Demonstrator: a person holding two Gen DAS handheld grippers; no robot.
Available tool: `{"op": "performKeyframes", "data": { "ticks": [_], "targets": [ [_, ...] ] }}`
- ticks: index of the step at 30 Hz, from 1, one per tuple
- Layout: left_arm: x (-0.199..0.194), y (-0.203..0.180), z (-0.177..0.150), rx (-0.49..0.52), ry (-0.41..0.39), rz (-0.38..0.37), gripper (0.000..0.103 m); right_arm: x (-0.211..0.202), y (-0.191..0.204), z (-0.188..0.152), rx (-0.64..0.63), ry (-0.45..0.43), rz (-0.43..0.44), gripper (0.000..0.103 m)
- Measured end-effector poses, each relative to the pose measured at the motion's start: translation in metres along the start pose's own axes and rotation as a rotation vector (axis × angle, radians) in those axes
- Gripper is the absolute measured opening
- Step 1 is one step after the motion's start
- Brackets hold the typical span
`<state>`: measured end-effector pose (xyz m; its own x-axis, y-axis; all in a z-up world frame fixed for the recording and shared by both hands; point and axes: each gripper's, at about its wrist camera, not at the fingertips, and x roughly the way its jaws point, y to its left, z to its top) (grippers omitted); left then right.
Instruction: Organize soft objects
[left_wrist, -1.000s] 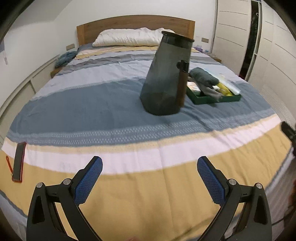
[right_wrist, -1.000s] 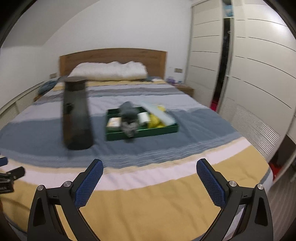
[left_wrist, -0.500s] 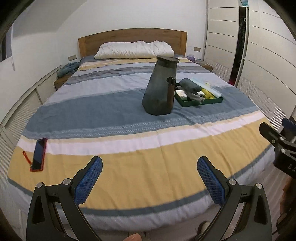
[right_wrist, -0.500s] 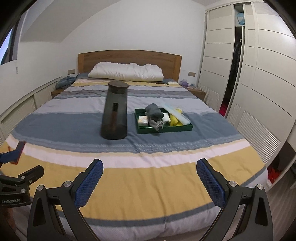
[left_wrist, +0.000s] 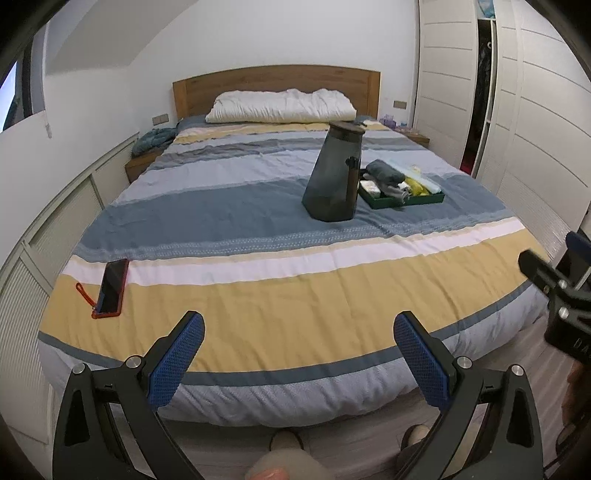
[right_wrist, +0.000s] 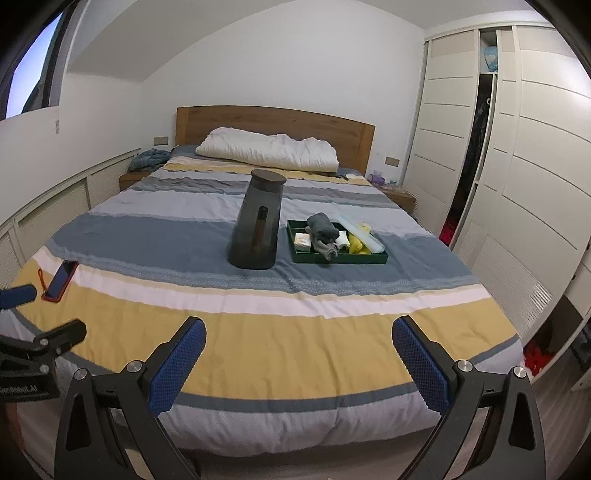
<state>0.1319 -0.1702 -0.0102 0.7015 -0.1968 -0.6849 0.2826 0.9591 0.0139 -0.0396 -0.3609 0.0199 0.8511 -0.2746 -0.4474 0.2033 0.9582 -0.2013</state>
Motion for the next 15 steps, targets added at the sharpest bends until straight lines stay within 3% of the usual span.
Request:
{"op": "performKeyframes", "data": {
  "ticks": [15],
  "targets": [
    [-0.02, -0.002, -0.005, 0.007, -0.037, -0.015, 0.1, -0.022, 0.012, -0.005, -0.02, -0.02, -0.013, 0.103]
  ]
}}
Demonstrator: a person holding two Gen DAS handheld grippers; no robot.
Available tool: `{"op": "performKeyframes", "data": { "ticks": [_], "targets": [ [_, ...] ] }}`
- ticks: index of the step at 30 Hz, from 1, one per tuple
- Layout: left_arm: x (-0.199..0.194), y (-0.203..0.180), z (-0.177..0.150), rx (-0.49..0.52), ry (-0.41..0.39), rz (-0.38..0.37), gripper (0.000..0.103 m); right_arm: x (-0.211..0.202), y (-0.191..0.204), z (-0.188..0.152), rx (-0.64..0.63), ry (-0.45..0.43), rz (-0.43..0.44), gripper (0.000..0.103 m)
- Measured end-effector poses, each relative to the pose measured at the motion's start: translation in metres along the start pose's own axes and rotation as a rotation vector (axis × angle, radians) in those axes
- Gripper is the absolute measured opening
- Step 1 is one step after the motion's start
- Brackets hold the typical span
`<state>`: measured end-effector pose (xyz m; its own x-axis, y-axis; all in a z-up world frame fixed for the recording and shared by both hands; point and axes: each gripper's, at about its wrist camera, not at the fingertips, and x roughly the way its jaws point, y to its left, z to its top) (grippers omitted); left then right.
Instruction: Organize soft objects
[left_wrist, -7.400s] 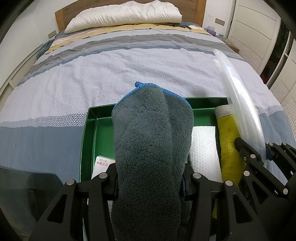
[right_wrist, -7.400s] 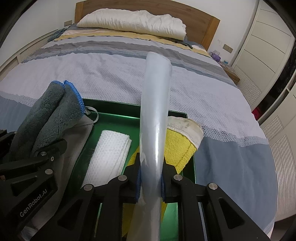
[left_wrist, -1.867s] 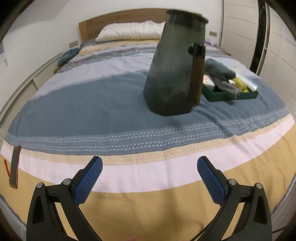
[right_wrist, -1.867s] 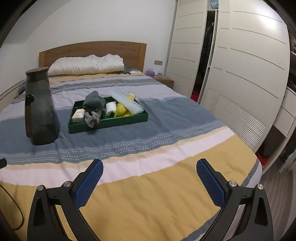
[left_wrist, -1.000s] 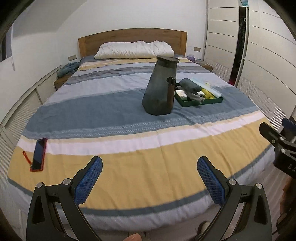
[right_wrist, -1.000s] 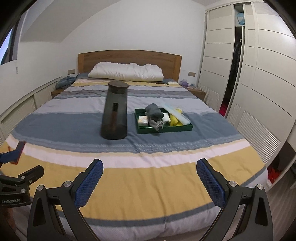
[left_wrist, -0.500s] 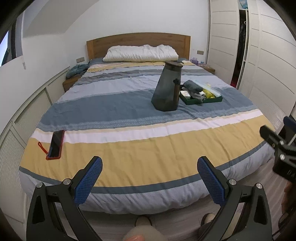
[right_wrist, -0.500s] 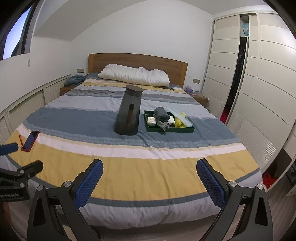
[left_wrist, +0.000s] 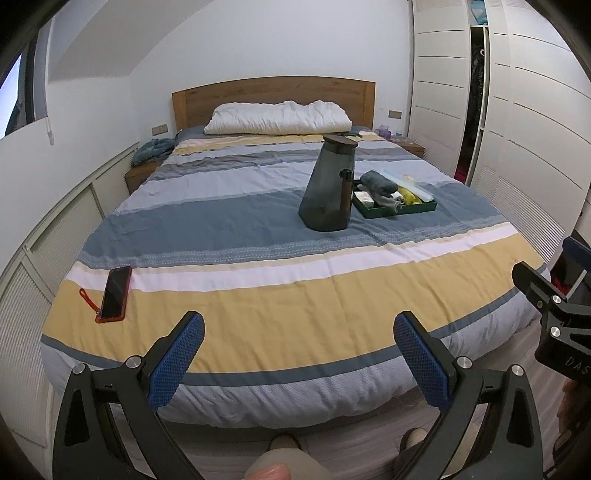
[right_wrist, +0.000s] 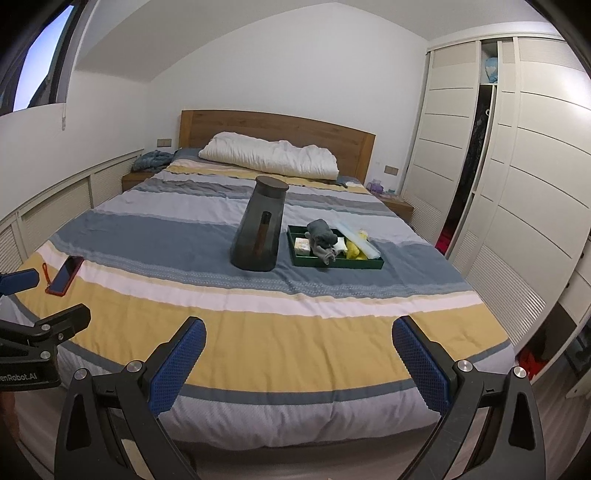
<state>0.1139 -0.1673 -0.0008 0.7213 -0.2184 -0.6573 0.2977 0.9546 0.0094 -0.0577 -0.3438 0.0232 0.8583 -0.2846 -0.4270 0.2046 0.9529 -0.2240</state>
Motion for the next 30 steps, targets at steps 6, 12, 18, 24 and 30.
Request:
{"op": "performKeyframes", "data": {
  "ticks": [6, 12, 18, 24, 30],
  "targets": [
    [-0.002, -0.001, -0.001, 0.003, -0.002, -0.007, 0.1, -0.001, 0.0, -0.001, -0.004, -0.009, -0.011, 0.103],
    [-0.006, -0.003, -0.002, 0.004, -0.007, -0.005, 0.1, 0.0, 0.003, -0.003, 0.006, -0.009, -0.012, 0.103],
    [-0.007, -0.006, -0.004, 0.007, -0.01, 0.006, 0.1, 0.001, 0.005, -0.006, 0.004, -0.001, -0.018, 0.103],
    [-0.007, -0.008, -0.008, 0.014, -0.012, 0.02, 0.1, 0.003, 0.005, -0.009, 0.01, 0.002, -0.029, 0.103],
    [-0.011, -0.008, -0.01, 0.004, -0.005, 0.015, 0.1, -0.003, 0.004, -0.014, 0.015, -0.005, -0.048, 0.103]
  ]
}}
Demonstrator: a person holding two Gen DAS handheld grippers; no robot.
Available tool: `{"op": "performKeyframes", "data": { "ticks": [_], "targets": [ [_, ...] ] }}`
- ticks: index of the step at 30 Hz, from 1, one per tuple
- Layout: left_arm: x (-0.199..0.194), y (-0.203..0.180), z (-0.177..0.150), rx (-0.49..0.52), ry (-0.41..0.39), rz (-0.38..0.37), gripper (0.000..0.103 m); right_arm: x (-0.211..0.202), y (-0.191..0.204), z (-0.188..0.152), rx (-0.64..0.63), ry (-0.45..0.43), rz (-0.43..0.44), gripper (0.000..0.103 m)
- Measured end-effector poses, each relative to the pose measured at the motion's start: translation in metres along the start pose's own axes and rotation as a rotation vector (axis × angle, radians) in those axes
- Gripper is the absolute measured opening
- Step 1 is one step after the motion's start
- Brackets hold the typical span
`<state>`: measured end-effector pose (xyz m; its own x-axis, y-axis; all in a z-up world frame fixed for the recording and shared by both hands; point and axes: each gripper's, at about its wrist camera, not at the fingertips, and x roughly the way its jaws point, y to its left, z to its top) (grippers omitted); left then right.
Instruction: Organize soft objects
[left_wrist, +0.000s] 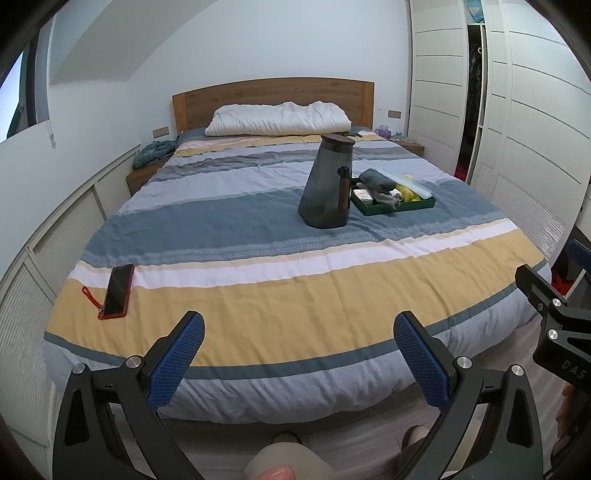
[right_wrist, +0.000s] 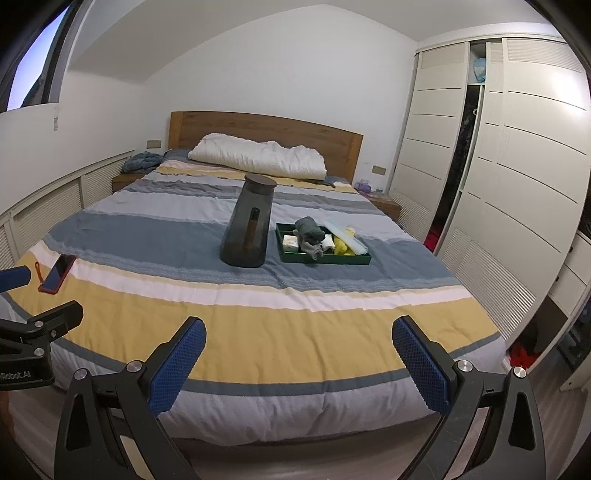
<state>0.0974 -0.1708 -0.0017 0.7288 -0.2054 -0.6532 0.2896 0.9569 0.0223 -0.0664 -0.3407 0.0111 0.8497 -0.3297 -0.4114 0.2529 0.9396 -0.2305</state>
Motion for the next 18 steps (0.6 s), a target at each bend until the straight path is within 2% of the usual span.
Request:
{"op": "performKeyframes", "data": {
  "ticks": [9, 18],
  "targets": [
    [-0.02, 0.003, -0.005, -0.006, -0.03, 0.022, 0.1, -0.02, 0.0, 0.0, 0.001, -0.032, -0.023, 0.103],
    [-0.045, 0.005, -0.014, -0.003, -0.068, 0.022, 0.1, -0.044, 0.005, -0.014, 0.003, -0.071, -0.039, 0.103]
  ]
}}
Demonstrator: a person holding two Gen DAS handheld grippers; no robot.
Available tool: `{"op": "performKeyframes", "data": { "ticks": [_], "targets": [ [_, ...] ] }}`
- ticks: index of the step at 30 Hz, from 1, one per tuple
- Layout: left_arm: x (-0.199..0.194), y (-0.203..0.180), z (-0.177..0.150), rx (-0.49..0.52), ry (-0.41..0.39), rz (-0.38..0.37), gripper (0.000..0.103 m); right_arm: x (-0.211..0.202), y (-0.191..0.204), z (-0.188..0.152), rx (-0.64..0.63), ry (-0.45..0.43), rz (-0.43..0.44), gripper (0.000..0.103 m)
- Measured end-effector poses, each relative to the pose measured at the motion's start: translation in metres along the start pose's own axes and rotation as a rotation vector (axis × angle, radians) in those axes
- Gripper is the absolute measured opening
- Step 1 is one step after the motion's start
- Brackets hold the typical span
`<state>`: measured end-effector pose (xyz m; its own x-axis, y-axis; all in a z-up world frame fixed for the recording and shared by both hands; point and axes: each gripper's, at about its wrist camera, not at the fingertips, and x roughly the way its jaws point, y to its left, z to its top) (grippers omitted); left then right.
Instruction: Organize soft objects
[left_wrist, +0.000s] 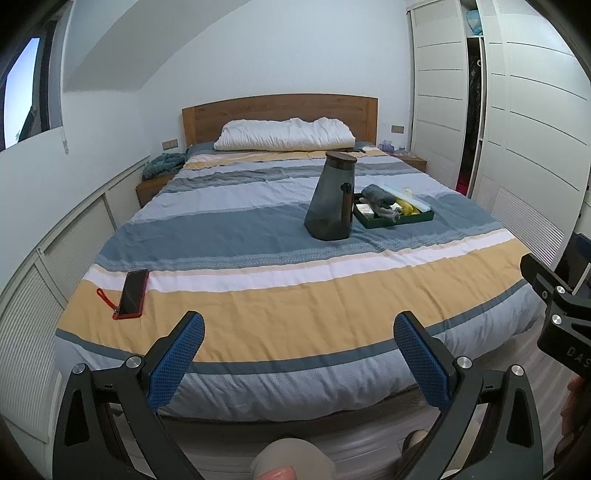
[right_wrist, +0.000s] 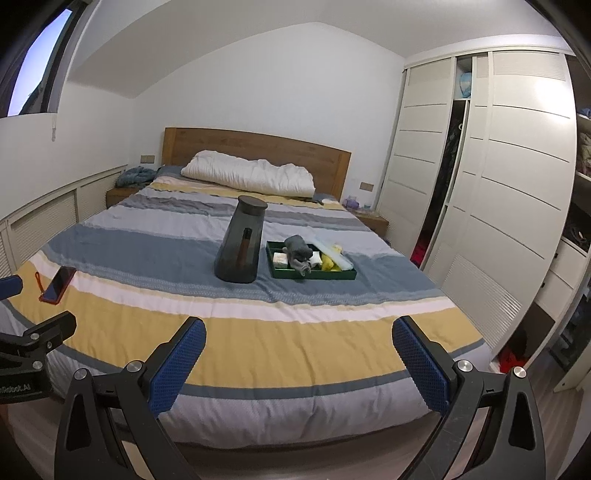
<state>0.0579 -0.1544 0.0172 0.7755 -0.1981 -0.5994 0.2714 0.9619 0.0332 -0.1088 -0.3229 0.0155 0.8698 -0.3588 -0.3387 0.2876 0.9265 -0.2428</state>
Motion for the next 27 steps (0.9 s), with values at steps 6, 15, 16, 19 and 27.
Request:
{"op": "performKeyframes", "data": {
  "ticks": [6, 15, 16, 19, 27],
  "targets": [
    [-0.008, 0.001, 0.001, -0.001, -0.015, -0.001, 0.1, -0.005, 0.002, 0.0, 0.013, -0.015, -0.004, 0.103],
    [-0.007, -0.003, 0.002, 0.009, -0.007, -0.006, 0.1, 0.008, -0.002, 0.005, 0.029, 0.019, -0.017, 0.103],
    [-0.007, -0.003, 0.002, 0.011, -0.008, -0.008, 0.1, 0.008, -0.002, 0.006, 0.03, 0.02, -0.017, 0.103],
    [-0.005, -0.004, 0.002, 0.01, -0.006, -0.013, 0.1, 0.011, -0.003, 0.008, 0.031, 0.023, -0.014, 0.103],
    [-0.005, -0.002, 0.003, 0.003, -0.014, -0.016, 0.1, 0.014, -0.005, 0.009, 0.026, 0.03, -0.009, 0.103]
  ]
}}
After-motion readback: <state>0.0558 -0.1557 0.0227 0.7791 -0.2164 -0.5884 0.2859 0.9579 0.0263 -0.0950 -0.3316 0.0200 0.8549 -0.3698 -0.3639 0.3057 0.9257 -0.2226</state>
